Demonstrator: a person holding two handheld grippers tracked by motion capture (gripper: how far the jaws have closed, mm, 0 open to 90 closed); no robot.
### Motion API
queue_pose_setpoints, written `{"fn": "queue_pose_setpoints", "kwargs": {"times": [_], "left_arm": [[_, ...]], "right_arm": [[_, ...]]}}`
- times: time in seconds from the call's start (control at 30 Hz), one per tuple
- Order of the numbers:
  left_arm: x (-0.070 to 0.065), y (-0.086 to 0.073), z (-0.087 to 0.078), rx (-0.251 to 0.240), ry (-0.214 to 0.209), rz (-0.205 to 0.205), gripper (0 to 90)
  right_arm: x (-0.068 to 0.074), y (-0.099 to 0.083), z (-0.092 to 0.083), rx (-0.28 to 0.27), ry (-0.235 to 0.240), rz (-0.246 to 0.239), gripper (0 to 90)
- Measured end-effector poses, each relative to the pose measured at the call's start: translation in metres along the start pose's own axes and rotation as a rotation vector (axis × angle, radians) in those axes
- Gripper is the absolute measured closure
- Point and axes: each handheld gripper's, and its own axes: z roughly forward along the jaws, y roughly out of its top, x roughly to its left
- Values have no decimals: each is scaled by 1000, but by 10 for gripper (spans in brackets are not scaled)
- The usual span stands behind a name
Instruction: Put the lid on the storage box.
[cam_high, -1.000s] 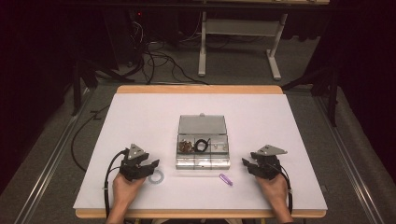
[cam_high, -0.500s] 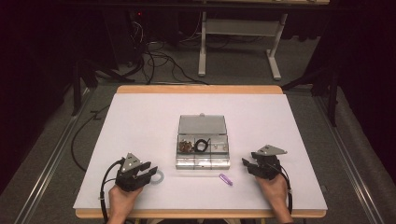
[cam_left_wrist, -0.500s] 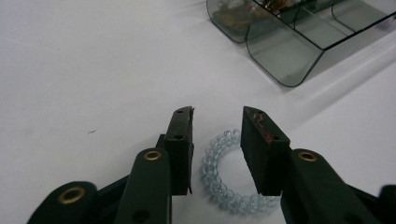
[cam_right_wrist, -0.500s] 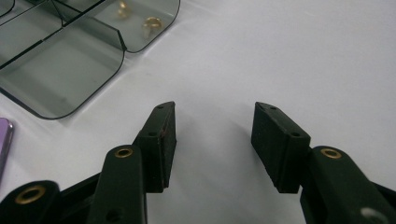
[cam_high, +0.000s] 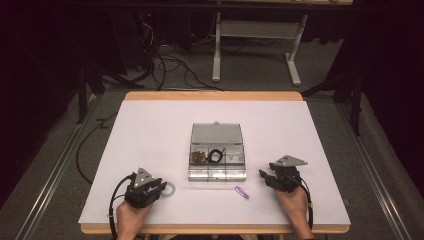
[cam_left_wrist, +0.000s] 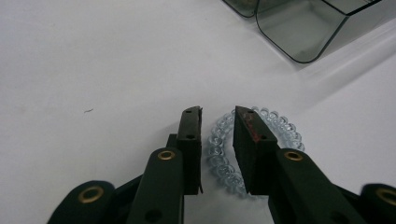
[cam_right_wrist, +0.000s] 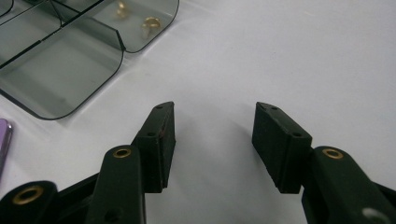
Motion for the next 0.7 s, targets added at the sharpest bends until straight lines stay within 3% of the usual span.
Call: {"fn": "queue_pose_setpoints", "kwargs": {"times": [0.47,0.7], "left_arm": [[-2,-5,2,-8,-5,41,810],[1,-3,0,-3,-29,-6,816]], "right_arm": [[0,0,0,0,0,0,497],[0,0,0,0,-1,0,488]]}}
